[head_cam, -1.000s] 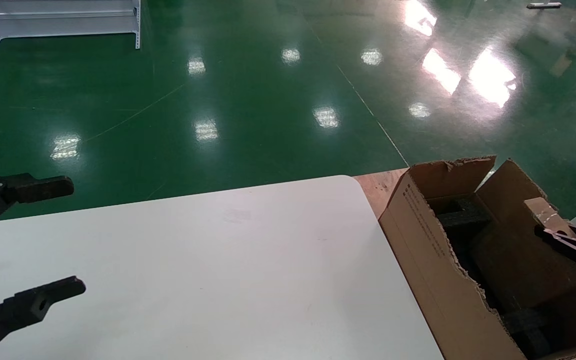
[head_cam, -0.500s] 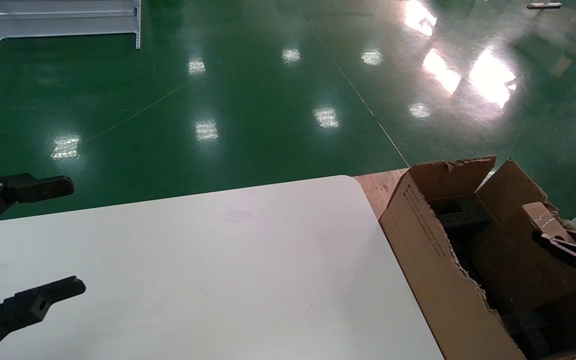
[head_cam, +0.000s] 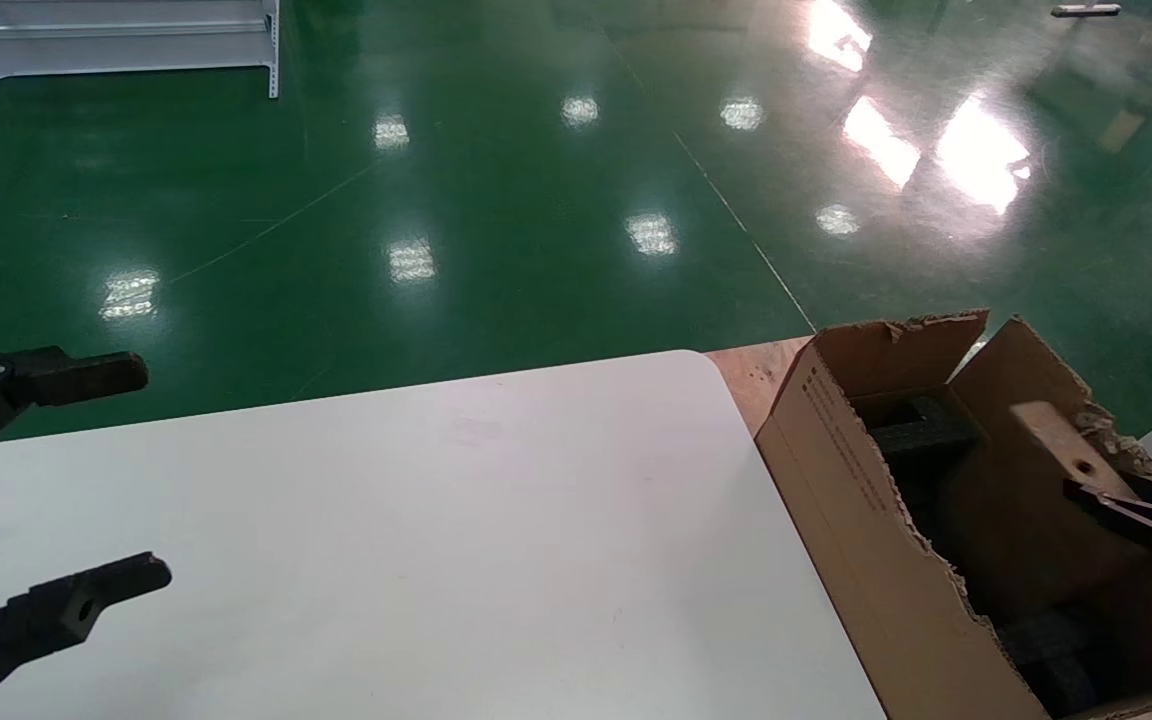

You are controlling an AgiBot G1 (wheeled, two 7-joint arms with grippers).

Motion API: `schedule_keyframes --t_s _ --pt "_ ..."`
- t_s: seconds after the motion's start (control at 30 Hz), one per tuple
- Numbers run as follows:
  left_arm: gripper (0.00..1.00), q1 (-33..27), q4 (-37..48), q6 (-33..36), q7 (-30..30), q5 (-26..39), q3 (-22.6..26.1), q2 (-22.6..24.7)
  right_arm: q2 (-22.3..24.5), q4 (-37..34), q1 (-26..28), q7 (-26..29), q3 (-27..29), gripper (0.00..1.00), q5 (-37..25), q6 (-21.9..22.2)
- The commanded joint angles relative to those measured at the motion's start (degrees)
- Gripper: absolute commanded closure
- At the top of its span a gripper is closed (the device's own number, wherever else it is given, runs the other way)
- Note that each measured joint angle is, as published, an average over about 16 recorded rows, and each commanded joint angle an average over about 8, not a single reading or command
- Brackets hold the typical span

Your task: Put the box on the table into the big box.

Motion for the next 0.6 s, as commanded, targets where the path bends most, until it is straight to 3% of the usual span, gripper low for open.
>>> schedule_keyframes --t_s 0.03,0.6 --pt "0.00 0.0 0.0 0.0 0.0 0.0 0.0 0.0 0.0 0.0 0.0 0.0 0.0 0.00 -0.1 0.1" --pt "0.00 0.0 0.0 0.0 0.0 0.0 0.0 0.0 0.0 1.3 1.1 -1.0 0.0 0.00 0.7 -1.2"
